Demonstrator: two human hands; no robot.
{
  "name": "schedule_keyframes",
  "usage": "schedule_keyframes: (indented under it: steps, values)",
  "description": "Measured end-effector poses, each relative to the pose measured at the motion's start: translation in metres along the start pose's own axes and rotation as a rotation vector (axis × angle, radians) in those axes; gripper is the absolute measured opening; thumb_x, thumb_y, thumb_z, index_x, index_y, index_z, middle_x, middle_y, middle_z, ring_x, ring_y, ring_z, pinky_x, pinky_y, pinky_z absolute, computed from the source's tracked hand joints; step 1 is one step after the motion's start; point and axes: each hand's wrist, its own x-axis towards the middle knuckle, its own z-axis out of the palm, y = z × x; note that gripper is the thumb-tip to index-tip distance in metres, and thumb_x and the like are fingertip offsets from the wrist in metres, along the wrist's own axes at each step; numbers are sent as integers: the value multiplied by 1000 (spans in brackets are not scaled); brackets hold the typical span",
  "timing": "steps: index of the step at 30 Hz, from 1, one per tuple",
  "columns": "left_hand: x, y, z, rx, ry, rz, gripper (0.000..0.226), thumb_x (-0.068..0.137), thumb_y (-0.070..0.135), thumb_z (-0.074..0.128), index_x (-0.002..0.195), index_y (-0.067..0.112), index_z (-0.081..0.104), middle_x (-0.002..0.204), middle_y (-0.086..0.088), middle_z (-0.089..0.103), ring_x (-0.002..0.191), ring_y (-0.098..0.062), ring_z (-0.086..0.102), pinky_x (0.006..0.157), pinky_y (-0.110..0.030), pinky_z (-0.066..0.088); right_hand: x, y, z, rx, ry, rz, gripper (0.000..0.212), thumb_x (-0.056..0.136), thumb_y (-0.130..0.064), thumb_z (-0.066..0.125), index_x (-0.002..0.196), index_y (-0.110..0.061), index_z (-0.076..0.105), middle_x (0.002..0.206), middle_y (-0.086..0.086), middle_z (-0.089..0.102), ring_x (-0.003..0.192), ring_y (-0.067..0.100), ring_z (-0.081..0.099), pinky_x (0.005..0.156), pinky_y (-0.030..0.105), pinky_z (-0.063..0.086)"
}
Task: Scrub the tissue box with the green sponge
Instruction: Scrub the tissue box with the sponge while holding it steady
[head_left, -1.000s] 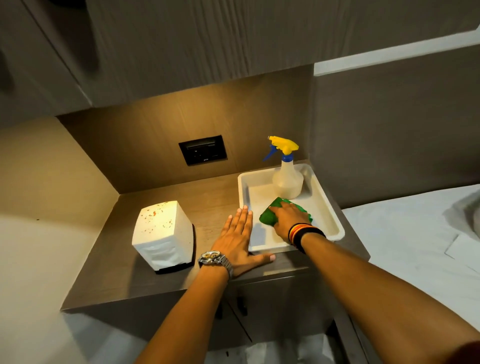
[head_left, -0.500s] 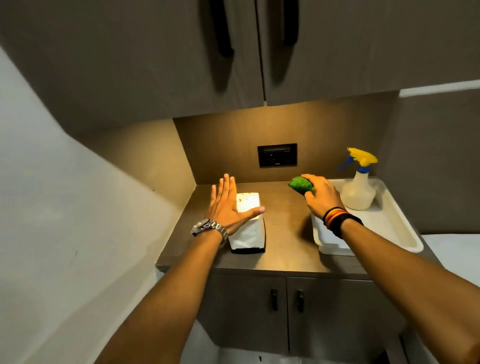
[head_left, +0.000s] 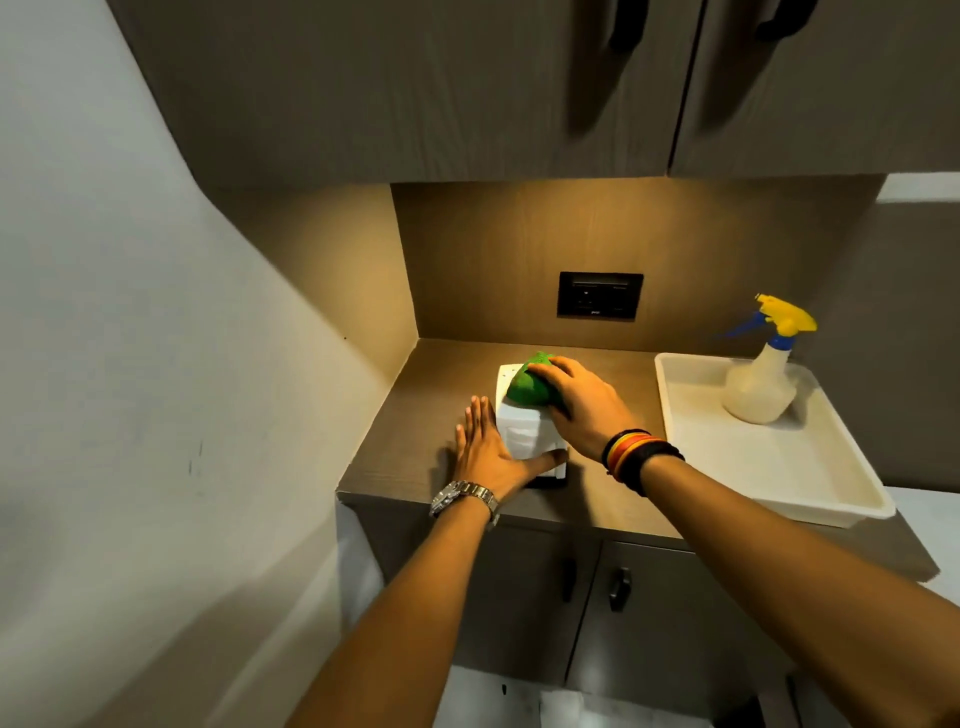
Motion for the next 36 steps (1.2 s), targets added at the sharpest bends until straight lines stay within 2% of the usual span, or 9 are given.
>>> schedule_keyframes:
  steps: [4, 11, 14, 17, 22, 24, 29, 33, 36]
  values:
    - [-13, 18, 17, -135, 71, -59, 143, 54, 83, 69, 154, 17, -10, 165, -8, -10, 150, -25, -11, 122, -50, -1, 9, 1, -12, -7, -175, 10, 57, 89, -14, 57, 143, -21, 44, 152, 10, 41, 136, 32, 41, 113, 42, 34]
    - [-31, 45, 39, -162, 194, -77, 141, 62, 80, 65, 153, 10, -16, 163, -11, -17, 149, -24, -17, 121, -42, -10, 36, 11, -34, 21, -461, 144, 65, 87, -69, 41, 146, -42, 33, 159, -2, 30, 140, 29, 36, 113, 45, 30]
    - [-25, 36, 32, -65, 233, -28, 132, 70, 80, 59, 152, 9, -17, 162, -12, -18, 149, -22, -18, 120, -40, -11, 35, 10, -24, -86, -426, 95, 68, 91, -63, 40, 151, -35, 25, 160, 0, 27, 141, 29, 35, 114, 45, 30]
    - [-12, 31, 25, -96, 178, 14, 134, 68, 78, 63, 153, 12, -18, 163, -10, -17, 150, -23, -15, 123, -46, 1, 30, 12, -17, -129, -371, 49, 64, 97, -53, 38, 153, -30, 20, 163, 2, 20, 147, 28, 24, 118, 44, 22]
    - [-8, 31, 33, -306, 243, -8, 137, 56, 72, 77, 153, 27, -9, 163, -8, 15, 144, -29, 30, 107, -50, 43, 22, 22, -9, -100, -347, 30, 62, 97, -53, 37, 152, -34, 19, 164, 0, 14, 149, 25, 16, 119, 46, 17]
    - [-5, 28, 38, -397, 260, -4, 137, 56, 69, 80, 154, 27, -6, 162, -10, 18, 141, -31, 35, 103, -50, 47, 21, 24, -4, -111, -340, 13, 63, 95, -55, 37, 152, -36, 19, 164, -1, 14, 150, 25, 15, 118, 47, 20]
    - [8, 17, 48, -451, 264, 69, 138, 46, 89, 54, 153, 27, -8, 162, -11, 15, 143, -32, 30, 103, -48, 46, 16, 26, 1, -88, -301, -15, 63, 92, -57, 37, 150, -35, 25, 162, 2, 20, 148, 27, 19, 117, 48, 24]
    - [8, 15, 44, -402, 269, 48, 140, 51, 76, 76, 154, 22, -2, 157, -11, 27, 129, -32, 47, 88, -47, 54, 18, 28, 1, -84, -291, -18, 60, 93, -57, 37, 148, -36, 30, 160, 2, 25, 146, 27, 23, 116, 48, 26]
    - [10, 16, 42, -416, 269, 49, 140, 51, 67, 85, 154, 23, 1, 154, -9, 29, 129, -29, 46, 91, -46, 54, 27, 25, -1, -103, -281, -12, 55, 96, -52, 40, 146, -32, 35, 158, 3, 31, 144, 27, 29, 115, 45, 27]
